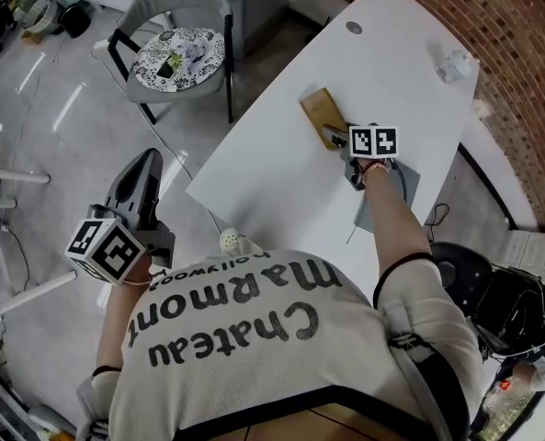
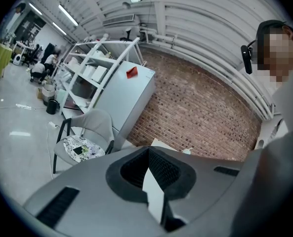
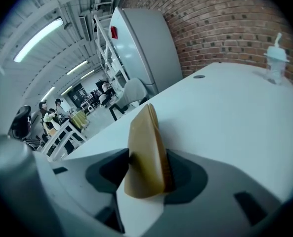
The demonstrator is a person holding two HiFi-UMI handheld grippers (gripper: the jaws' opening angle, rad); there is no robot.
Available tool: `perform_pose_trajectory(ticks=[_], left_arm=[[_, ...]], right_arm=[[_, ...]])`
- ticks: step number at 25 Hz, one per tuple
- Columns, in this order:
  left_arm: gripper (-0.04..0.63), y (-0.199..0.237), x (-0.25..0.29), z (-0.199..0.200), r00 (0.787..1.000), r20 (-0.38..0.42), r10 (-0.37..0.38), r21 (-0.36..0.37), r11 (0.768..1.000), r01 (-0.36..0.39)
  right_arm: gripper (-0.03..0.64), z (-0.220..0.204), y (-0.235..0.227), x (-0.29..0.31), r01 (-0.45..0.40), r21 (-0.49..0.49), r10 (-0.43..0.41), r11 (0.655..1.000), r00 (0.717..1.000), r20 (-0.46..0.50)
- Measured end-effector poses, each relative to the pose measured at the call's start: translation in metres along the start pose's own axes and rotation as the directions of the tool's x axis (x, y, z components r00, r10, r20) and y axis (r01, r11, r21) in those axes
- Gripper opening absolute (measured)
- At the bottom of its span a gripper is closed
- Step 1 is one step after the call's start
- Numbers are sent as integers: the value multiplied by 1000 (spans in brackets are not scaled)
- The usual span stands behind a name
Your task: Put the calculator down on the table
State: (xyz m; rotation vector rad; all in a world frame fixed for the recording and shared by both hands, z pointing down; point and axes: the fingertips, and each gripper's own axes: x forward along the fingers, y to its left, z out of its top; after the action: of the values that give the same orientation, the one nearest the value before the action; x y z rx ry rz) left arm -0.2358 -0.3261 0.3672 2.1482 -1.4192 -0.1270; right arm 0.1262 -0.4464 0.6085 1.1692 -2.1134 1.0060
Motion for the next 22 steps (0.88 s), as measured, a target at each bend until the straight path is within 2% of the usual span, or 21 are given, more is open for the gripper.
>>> perform_pose_trajectory(ticks=[6, 10, 16, 22], left_arm=[[2, 4, 3, -3, 1000, -1, 5, -12, 1000, -5], [2, 4, 9, -1, 1000, -5, 1, -12, 1000, -1], [2, 1, 16, -1, 1000, -12, -5, -20, 1000, 5], [2, 4, 20, 0, 1000, -17, 0, -23, 1000, 0]], right_arm=[[233, 3, -3, 3, 8, -3, -8, 1000, 1000, 15], [258, 7, -9, 0, 45, -13, -44, 999, 998, 32], [262, 12, -16, 0, 115, 73, -123, 991, 986, 111], [264, 19, -17, 3, 143, 91, -154, 985, 979, 133]])
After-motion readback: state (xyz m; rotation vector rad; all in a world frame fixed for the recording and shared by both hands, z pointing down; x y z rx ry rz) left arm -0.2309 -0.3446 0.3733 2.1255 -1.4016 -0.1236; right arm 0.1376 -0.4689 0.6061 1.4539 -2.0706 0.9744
